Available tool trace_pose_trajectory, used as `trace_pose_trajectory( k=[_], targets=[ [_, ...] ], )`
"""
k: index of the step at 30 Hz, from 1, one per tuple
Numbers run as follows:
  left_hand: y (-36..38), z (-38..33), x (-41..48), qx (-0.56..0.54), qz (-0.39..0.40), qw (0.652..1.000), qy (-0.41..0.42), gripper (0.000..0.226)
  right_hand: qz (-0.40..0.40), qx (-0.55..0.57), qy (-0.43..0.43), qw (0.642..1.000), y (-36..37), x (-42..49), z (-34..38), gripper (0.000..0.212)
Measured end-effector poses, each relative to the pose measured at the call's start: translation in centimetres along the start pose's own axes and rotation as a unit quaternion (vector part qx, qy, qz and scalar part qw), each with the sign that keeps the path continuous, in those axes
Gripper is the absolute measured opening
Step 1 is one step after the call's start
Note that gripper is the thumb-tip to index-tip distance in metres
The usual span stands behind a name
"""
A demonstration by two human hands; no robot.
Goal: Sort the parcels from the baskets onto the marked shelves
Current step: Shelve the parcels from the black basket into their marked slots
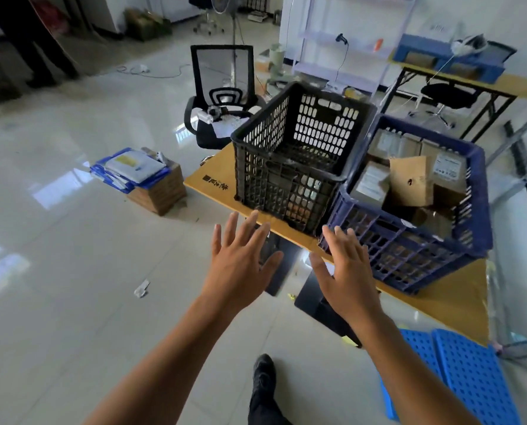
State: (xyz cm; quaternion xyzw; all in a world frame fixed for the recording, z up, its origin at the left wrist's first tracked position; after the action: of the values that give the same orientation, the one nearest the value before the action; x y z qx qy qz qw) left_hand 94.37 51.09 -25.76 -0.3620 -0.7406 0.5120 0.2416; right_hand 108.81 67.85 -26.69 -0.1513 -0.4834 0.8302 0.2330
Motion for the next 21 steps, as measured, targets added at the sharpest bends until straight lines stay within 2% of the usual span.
trace_pose_trajectory(
  k=[6, 13, 16, 21],
  targets=[
    [-2.7, -0.7, 11.7, 0.020, -0.011, 0.999, 0.035, 0.072, -0.016, 0.015, 0.008, 1.000, -3.0, 9.9, -2.5, 0.077],
    [-3.9, -1.3, 24.0, 0.032, 0.027, 0.996, 0.079, 0.075, -0.001, -0.003, 0.036, 0.999, -5.5, 18.8, -6.1, 0.071],
    [-3.3, -1.0, 29.1, 0.036, 0.071, 0.992, 0.093, 0.078, 0.010, -0.012, 0.058, 0.998, -5.6, 22.1, -7.4, 0.076],
    [-0.4, -0.3, 36.8, 0.056, 0.203, 0.972, 0.102, 0.087, 0.044, -0.047, 0.098, 0.993, -5.0, 27.2, -9.1, 0.079]
  ],
)
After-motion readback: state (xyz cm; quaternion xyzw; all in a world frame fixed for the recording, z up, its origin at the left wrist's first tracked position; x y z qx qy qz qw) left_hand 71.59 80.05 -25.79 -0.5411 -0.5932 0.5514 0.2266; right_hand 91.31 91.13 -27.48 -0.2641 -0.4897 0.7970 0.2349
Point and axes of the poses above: each hand's wrist, its own x-axis towards the middle knuckle, its own y-axis out of the palm, z = x × y, the point moved 2 cm from there along x, towards the middle knuckle, and after that the axes turned 9 degrees about z, right-handed, at the moved point
